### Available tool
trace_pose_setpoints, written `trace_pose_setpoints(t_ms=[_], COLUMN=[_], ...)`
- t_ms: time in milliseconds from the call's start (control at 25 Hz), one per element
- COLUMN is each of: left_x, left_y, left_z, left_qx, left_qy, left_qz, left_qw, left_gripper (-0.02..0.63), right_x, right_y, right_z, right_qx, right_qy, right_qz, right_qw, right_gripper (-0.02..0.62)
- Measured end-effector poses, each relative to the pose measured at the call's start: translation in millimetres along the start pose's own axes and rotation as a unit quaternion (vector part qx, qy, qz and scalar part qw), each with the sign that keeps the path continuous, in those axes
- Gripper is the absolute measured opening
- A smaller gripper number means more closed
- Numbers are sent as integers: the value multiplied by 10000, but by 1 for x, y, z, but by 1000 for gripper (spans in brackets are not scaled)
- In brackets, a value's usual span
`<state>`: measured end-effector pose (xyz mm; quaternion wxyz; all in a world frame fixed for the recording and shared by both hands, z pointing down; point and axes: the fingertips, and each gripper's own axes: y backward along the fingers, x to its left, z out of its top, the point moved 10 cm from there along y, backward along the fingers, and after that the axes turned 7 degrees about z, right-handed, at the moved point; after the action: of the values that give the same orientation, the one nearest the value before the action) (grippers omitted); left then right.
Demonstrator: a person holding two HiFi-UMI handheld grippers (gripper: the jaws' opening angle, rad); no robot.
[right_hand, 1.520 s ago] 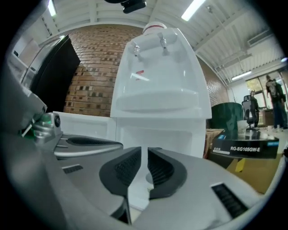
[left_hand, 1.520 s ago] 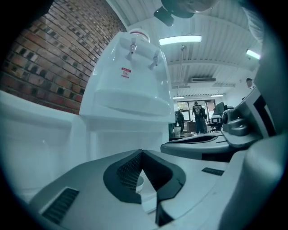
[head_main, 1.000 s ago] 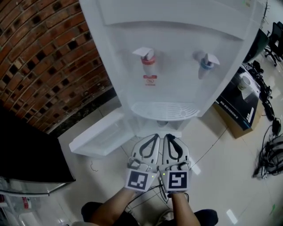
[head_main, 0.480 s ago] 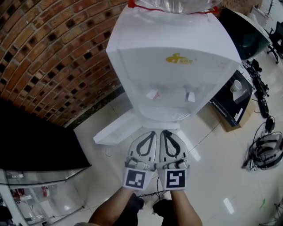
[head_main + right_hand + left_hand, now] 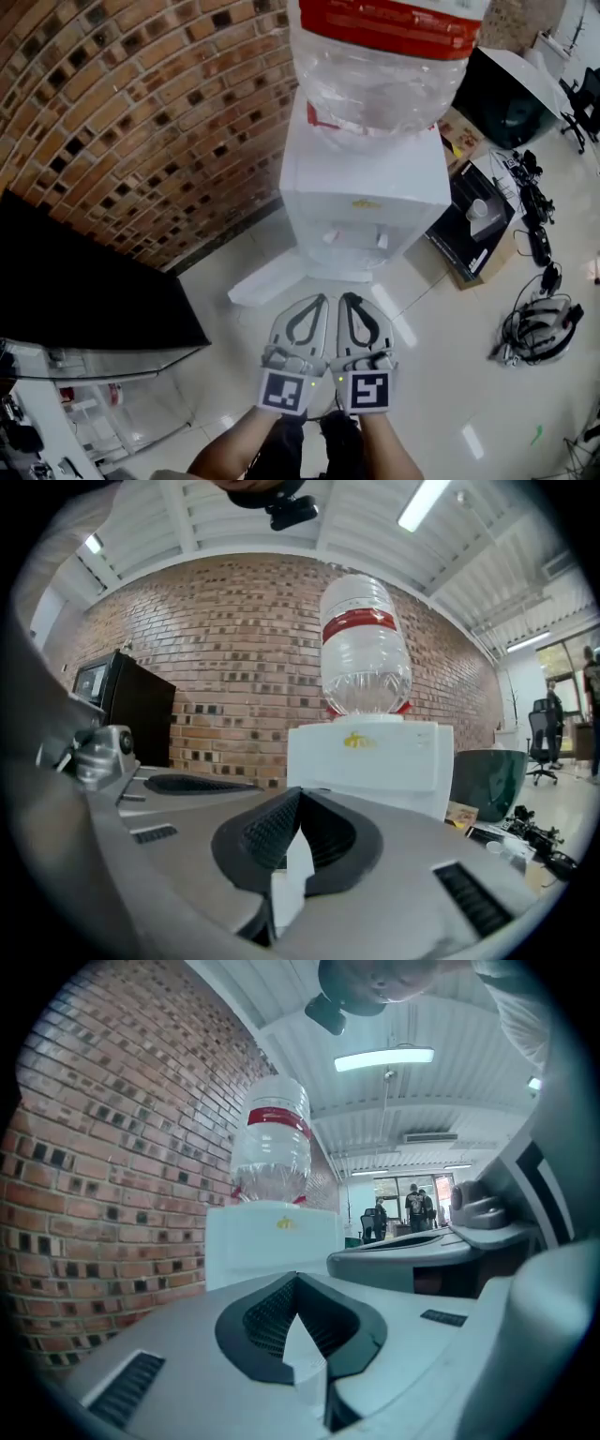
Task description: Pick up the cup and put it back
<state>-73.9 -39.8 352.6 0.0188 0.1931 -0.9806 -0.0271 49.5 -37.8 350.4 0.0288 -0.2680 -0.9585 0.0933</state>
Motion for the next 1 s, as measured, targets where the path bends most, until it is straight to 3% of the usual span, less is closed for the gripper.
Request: trace_pose_setpoints(t_ms=[200,480,720,1000], left_x=[-15,-27,-35,-38], left_y=[12,26,32,39], left_z=[83,171,211,232], left_qx=[72,-200,-406,-636], left_qy=[-151,-48,29,-108], left_qz=[-182,-254,-246,-376], left_qw=[9997,9995,9989,9972], left_gripper=[2,2,2,2], right_x=[7,2,8,21], right_y=[36,76,98,108], right_z=[74,162,200,212], right_qx=[103,-219,-420,-516], right_qy=[34,-136,-100,29], right_qz=[126,230,226,170], right_qw=[9999,9994,9988,9985], right_gripper=[5,5,3,2])
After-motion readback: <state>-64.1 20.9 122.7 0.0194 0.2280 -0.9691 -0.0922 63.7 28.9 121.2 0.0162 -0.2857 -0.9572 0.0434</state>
